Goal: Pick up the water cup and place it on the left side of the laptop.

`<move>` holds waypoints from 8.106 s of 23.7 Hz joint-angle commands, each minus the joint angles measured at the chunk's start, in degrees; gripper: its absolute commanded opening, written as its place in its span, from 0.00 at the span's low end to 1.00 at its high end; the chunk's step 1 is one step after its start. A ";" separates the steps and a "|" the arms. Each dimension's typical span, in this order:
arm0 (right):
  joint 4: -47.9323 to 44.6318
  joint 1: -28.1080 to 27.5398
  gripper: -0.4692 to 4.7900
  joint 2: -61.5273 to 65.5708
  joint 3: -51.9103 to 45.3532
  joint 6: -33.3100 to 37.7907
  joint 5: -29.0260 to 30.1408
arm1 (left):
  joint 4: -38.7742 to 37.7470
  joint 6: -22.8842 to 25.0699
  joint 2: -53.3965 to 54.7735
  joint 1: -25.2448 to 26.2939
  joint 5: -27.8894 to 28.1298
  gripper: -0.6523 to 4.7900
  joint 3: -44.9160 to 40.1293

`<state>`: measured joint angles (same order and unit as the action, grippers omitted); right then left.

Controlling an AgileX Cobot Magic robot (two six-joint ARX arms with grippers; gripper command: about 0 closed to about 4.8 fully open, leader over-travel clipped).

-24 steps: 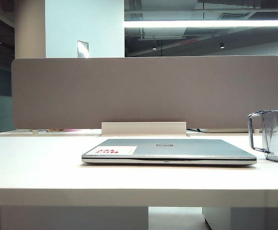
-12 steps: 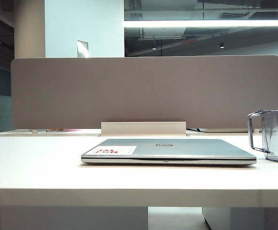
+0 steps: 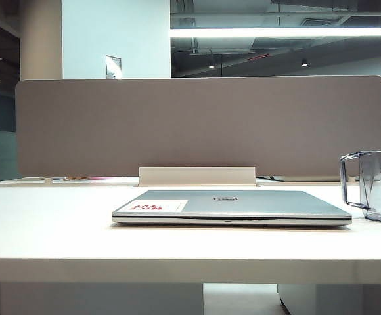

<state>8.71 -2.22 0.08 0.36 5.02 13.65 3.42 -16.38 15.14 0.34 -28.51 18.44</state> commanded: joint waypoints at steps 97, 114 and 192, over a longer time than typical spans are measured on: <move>-5.97 0.02 0.08 -0.09 -0.11 -0.48 -16.02 | 25.35 1.40 124.30 -55.19 38.58 0.28 81.07; -5.95 0.00 0.08 -0.09 -0.11 -0.48 -14.80 | 25.86 4.39 124.32 -53.46 41.22 0.21 81.18; -5.44 0.02 0.08 -0.09 -0.13 -0.50 -13.49 | 24.90 14.62 130.38 -48.52 18.01 0.23 90.66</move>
<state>3.95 -2.22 0.08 0.38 4.64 0.10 27.79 -2.11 145.51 -48.21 -8.91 108.84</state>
